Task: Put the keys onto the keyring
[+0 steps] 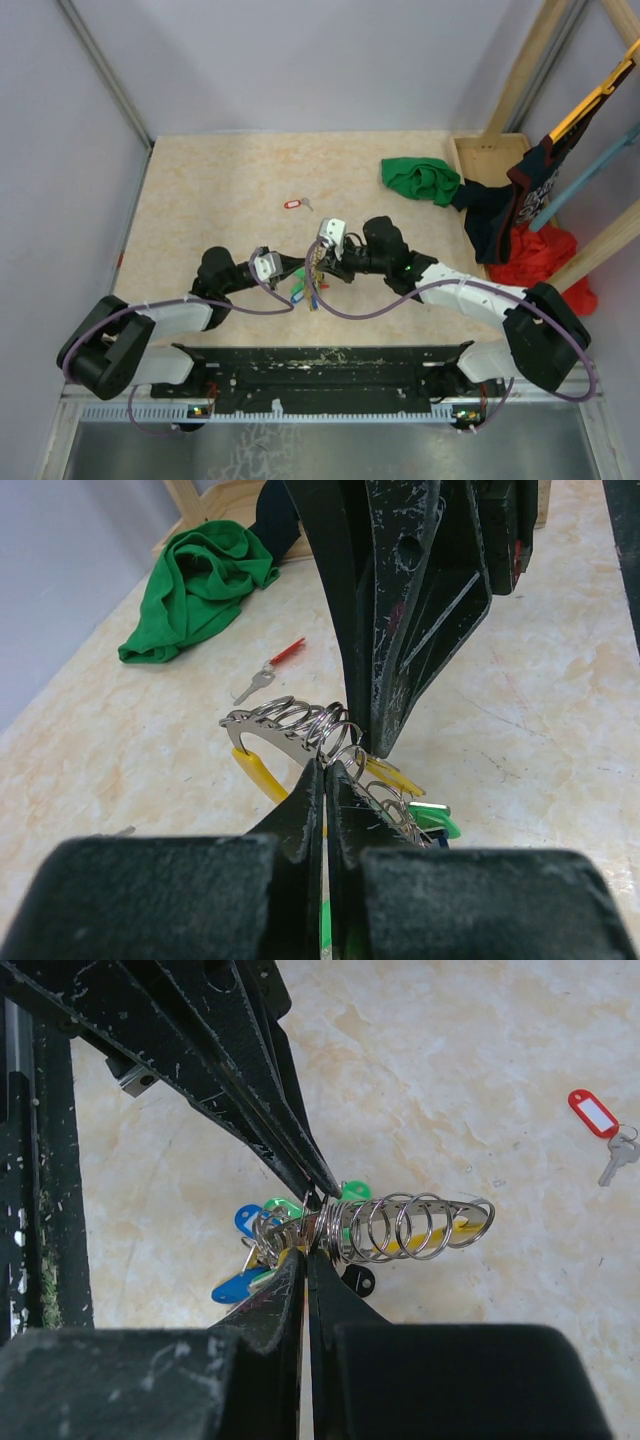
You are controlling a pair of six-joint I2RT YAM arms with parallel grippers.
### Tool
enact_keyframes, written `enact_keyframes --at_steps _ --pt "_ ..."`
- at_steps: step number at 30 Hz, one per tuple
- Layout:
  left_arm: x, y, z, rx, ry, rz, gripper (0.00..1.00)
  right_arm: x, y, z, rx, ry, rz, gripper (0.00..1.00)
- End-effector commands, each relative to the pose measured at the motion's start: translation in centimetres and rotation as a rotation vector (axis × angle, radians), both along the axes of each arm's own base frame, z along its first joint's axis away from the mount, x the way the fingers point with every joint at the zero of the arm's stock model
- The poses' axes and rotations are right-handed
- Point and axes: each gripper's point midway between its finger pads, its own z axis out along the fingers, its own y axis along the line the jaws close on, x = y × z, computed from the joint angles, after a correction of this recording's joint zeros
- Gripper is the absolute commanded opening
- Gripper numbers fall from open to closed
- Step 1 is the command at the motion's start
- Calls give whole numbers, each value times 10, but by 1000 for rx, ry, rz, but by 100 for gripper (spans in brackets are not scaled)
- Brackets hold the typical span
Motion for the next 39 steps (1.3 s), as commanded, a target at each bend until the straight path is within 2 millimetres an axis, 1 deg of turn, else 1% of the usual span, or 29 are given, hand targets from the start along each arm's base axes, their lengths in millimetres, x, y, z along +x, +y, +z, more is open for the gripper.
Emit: enact_keyframes --at_steps 1,11,15,23,31,39 --pt "-8 -8 15 -17 -56 -39 0 14 26 57 141 -107 10 0" --pt "-11 -12 13 10 -79 -45 0 17 31 57 136 -100 15 0" --pt "-9 -16 7 44 -78 -35 0 17 31 61 140 -107 19 0" --pt "-3 -14 5 66 -89 8 0 11 29 69 159 -112 29 0" --pt "0 -16 2 93 -105 42 0 14 26 76 186 -112 -11 0" --pt "1 -13 6 83 -129 70 0 22 20 73 192 -104 -76 0"
